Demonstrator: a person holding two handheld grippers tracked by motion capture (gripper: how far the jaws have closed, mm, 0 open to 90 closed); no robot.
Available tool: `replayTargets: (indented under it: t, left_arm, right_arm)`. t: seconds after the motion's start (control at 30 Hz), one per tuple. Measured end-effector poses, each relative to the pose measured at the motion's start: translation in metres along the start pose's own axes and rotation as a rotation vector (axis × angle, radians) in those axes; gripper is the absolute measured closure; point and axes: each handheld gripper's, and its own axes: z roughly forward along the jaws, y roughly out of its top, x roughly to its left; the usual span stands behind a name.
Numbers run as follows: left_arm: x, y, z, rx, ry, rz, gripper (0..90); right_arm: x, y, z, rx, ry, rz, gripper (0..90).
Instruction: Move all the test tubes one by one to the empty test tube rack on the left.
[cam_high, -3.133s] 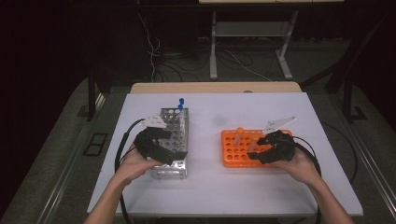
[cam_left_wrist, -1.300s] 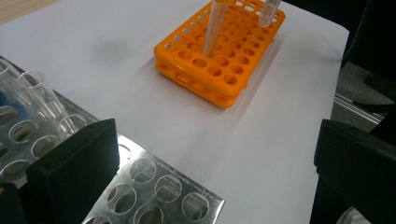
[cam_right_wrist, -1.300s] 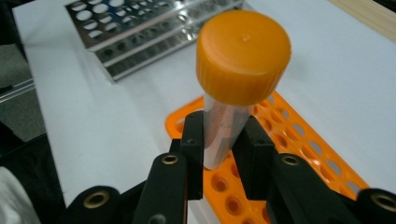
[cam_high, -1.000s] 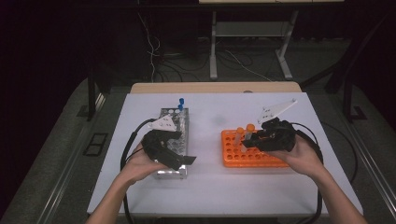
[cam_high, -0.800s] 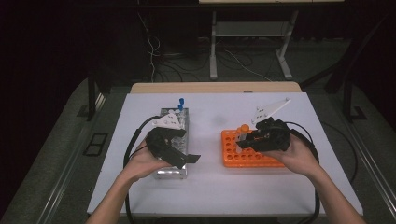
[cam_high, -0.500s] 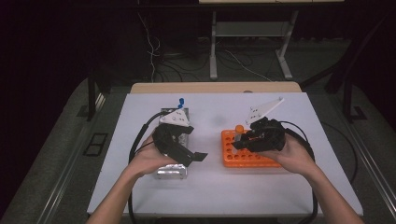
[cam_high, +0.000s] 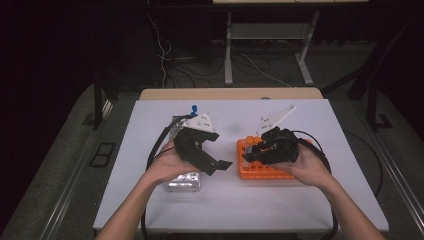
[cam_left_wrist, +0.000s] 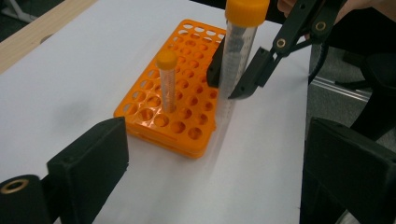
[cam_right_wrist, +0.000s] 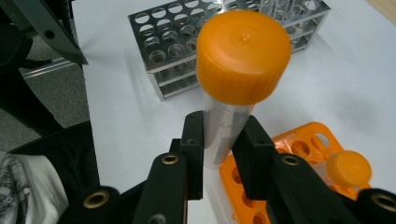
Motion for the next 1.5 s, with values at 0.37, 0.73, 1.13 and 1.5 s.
replayTargets:
  t: [0.37, 0.73, 1.13, 1.5]
  left_arm:
    - [0.008, 0.006, 0.005, 0.012, -0.036, 0.018, 22.9]
    - [0.013, 0.006, 0.009, 0.032, -0.081, 0.037, 42.1]
    - [0.014, 0.008, 0.018, 0.063, -0.122, 0.052, 59.4]
    - [0.014, 0.008, 0.020, 0.069, -0.143, 0.063, 68.7]
  right_arm:
    - [0.003, 0.002, 0.014, 0.009, 0.032, -0.016, 73.9]
    - [0.004, 0.003, 0.029, 0.015, 0.061, -0.018, 74.0]
    - [0.009, 0.006, 0.043, 0.023, 0.083, -0.035, 74.0]
    - [0.010, 0.006, 0.048, 0.017, 0.093, -0.038, 73.8]
